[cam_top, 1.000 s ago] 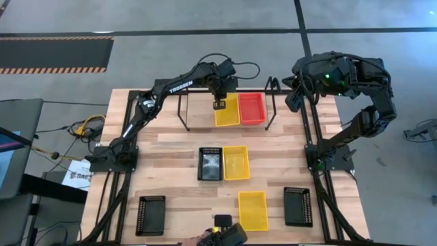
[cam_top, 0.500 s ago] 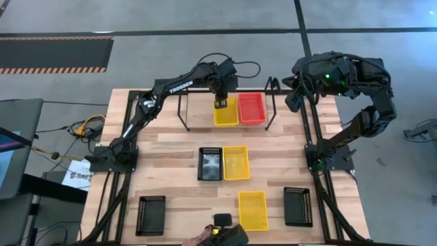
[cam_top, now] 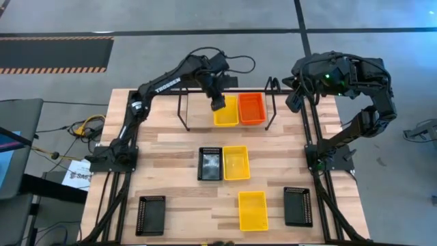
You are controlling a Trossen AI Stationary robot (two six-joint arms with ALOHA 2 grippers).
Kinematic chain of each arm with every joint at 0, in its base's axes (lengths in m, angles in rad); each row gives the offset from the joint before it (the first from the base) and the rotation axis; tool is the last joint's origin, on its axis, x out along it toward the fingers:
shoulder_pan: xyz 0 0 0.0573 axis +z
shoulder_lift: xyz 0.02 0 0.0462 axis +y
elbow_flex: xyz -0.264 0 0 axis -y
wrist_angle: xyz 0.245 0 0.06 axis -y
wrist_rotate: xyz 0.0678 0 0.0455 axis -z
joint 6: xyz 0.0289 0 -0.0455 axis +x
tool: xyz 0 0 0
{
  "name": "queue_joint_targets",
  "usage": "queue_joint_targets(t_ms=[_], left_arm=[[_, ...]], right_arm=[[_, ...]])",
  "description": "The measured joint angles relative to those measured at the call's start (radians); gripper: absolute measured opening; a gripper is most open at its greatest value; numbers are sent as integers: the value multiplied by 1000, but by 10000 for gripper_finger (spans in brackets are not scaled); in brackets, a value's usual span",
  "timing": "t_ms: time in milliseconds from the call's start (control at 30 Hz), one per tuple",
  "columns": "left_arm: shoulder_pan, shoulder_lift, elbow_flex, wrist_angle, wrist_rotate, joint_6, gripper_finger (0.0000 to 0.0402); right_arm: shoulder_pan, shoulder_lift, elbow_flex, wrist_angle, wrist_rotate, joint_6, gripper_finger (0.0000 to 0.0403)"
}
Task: Stack baskets on shelf by color
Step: Stack the top yellow bin on top of the other yellow bin on the shelf
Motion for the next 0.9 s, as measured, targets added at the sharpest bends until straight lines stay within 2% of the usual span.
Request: queue_joint_targets(t_ms=[67, 133, 400, 567, 800, 900], left_arm=[[-31, -10, 0, -30, 93, -11, 121], [-75, -14, -1, -65, 110, -15, 121], [-323, -15, -2, -77, -170, -35, 121], [-449, -15, -2, 9, -215, -53, 121], [-530, -15, -2, 133, -453, -71, 121], [-524, -15, -3, 132, -467, -107, 121]], right_arm=[[0, 0, 0, 0, 0, -3, 8], [0, 0, 0, 0, 0, -5, 8], [0, 0, 0, 0, 0, -32, 8], [0, 0, 0, 0, 0, -55, 8], [0, 0, 0, 0, 0, -74, 8], [0, 0, 0, 0, -4, -76, 8]])
